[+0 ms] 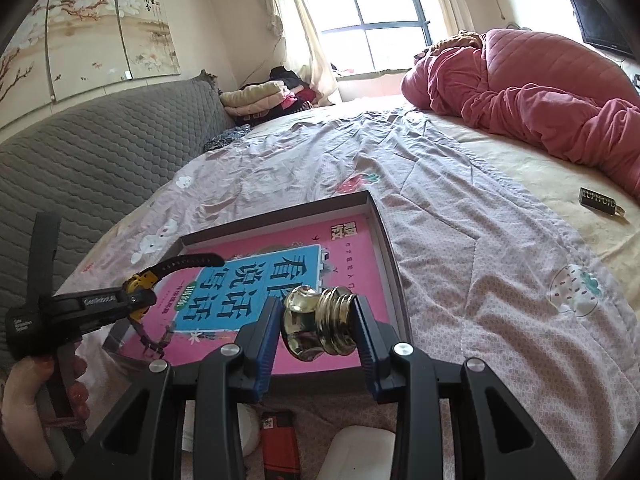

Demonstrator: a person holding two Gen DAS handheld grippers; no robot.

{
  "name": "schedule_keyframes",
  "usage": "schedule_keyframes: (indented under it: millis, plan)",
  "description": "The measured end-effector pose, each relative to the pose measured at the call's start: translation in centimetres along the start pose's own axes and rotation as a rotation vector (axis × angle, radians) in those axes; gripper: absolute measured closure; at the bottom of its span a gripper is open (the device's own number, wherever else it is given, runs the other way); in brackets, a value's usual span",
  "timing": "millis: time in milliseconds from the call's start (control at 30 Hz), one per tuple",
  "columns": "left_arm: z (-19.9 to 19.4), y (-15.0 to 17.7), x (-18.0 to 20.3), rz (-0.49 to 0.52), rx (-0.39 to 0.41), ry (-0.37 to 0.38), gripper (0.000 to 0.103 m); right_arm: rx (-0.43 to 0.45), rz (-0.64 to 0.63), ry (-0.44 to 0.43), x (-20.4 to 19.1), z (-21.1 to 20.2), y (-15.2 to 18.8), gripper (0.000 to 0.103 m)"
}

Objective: Organize rigid objects
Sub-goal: 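Lift the watch over the grey box with left gripper while right gripper carries the knob there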

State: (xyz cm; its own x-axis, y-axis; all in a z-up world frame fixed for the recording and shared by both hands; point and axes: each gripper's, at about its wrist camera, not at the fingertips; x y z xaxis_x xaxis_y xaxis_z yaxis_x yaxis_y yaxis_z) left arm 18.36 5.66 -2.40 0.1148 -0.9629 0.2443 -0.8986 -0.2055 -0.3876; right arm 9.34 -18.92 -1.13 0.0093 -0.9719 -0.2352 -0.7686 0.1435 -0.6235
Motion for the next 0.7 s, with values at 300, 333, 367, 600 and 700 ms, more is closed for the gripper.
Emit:
schedule_keyframes:
  millis: [300, 333, 367, 600, 700]
  plan:
    - [0.0, 0.9, -0.4, 0.007, -0.016, -0.030, 0.080, -0.024, 0.002, 0.023, -0.1, 0.9, -0.2, 0.066]
    - [0.0, 1.0, -0.6, 0.003, -0.018, -0.029, 0.080, -0.032, 0.008, 0.034, 0.0, 1.1, -0.2, 0.066]
    - [0.1, 1.1, -0.8, 0.001, -0.026, -0.032, 0.080, -0.038, 0.009, 0.041, 0.0, 1.2, -0.3, 0.066]
    - [0.1, 1.7, -0.4, 0.024, -0.041, -0.051, 0.080, -0.070, -0.010, 0.112, -0.4, 2.0, -0.4, 0.066]
    - [0.1, 1.9, -0.2, 0.034, -0.050, -0.055, 0.080, -0.075, -0.023, 0.143, -0.7, 2.1, -0.3, 0.066]
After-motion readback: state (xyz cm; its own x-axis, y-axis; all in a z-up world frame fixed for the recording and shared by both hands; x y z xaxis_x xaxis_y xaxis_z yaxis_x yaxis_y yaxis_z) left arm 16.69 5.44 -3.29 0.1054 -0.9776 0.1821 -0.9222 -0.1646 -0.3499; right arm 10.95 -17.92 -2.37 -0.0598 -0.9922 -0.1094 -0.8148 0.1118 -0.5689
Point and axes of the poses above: each gripper's, at about its wrist camera, not at the fingertips, and z roughly the way its jaws point, x to its right, y to its underside, and after that the axes turned 14 degrees about -x, right-handed
